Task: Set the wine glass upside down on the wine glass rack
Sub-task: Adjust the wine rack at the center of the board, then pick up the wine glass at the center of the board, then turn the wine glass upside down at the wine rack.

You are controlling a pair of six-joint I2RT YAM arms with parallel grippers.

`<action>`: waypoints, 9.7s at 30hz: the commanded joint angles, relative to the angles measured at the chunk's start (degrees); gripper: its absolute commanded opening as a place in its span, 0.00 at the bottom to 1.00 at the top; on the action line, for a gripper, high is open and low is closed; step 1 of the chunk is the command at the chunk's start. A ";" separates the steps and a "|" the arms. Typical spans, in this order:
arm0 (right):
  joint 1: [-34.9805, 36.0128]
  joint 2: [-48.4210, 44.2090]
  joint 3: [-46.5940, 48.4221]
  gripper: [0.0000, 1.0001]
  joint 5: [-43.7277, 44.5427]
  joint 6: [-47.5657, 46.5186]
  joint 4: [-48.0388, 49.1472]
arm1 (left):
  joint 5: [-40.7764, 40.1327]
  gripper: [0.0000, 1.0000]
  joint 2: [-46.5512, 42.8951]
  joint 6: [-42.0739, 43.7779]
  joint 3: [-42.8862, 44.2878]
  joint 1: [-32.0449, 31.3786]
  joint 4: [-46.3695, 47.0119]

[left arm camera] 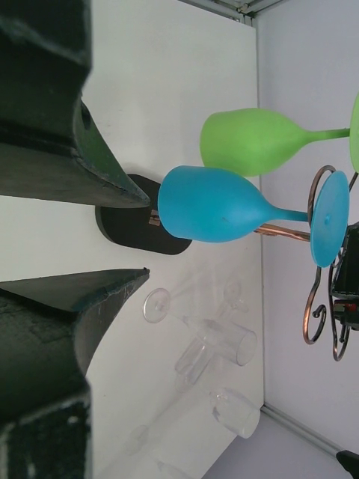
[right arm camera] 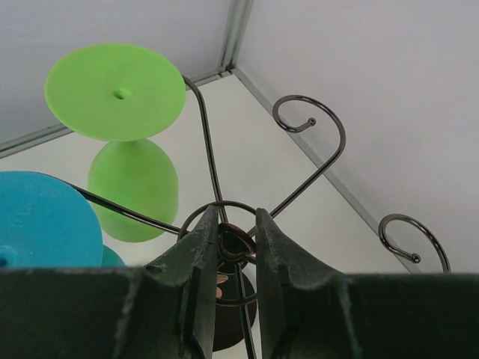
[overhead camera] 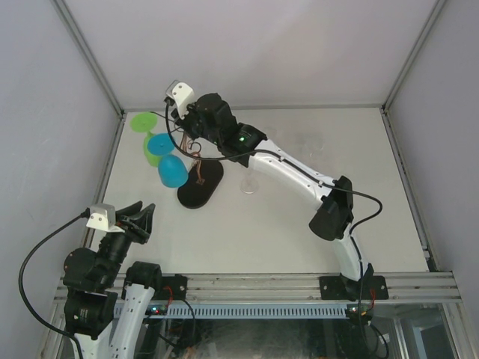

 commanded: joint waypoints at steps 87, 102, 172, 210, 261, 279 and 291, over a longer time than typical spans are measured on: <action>-3.29 -67.22 -73.87 1.00 8.68 23.57 4.27 | -4.31 0.53 5.79 -6.66 0.49 -0.53 3.47; -4.03 -51.52 -88.05 1.00 11.84 23.69 34.62 | -4.95 0.58 5.00 -6.99 -4.10 -0.61 5.18; -12.46 -28.01 -81.60 0.45 -0.58 19.04 60.73 | -3.42 0.63 2.88 -6.28 -5.31 -0.46 7.17; 1.64 -72.52 -93.61 0.43 14.29 26.15 32.62 | 0.00 1.00 7.77 -19.53 -12.67 -13.30 23.87; 14.48 -74.47 -88.89 0.41 8.65 23.20 54.92 | -14.98 0.21 34.43 -30.29 -14.97 -49.14 53.07; 15.92 -78.72 -88.93 0.91 11.65 20.18 44.68 | -19.55 0.00 28.80 -29.27 -14.37 -49.08 46.47; 16.00 -90.29 -88.93 0.99 12.73 20.01 22.06 | -32.16 0.00 20.96 -19.45 -8.48 -49.14 26.14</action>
